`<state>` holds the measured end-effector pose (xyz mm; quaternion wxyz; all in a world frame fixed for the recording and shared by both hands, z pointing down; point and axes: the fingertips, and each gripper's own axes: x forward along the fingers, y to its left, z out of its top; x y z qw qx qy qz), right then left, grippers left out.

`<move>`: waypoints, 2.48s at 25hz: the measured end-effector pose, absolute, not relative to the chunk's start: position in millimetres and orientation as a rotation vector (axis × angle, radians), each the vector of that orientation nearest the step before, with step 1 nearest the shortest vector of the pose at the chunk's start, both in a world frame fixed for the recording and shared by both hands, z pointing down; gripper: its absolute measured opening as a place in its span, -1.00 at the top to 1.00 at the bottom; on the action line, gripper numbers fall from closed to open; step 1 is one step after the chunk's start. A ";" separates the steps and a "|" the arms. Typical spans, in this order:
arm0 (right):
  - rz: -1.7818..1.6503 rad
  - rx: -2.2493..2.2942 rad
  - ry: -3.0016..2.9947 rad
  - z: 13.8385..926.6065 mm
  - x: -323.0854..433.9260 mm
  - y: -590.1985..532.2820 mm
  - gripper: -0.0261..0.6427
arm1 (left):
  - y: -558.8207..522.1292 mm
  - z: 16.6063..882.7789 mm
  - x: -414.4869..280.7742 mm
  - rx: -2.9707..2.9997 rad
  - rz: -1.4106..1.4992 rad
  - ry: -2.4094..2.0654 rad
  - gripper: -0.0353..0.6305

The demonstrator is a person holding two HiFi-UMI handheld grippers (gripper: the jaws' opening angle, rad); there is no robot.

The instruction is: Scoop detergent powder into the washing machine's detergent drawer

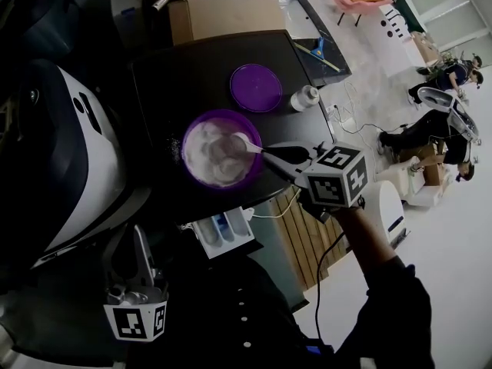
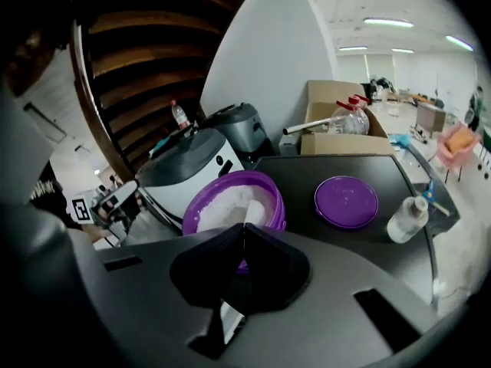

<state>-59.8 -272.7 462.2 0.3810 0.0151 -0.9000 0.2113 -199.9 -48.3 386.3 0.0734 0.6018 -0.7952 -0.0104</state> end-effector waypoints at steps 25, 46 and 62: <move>1.633 -0.047 -2.584 406.6 -28.1 -242.2 0.83 | -61.9 315.8 -173.0 1.960 -0.001 -2.480 0.85; 1.672 0.108 -2.461 464.1 79.9 -150.5 0.83 | -79.5 321.7 -143.5 2.067 0.010 -2.362 0.85; 1.112 -0.032 -2.315 608.1 84.7 -126.2 0.83 | -50.7 361.7 -137.2 1.954 0.207 -2.314 0.85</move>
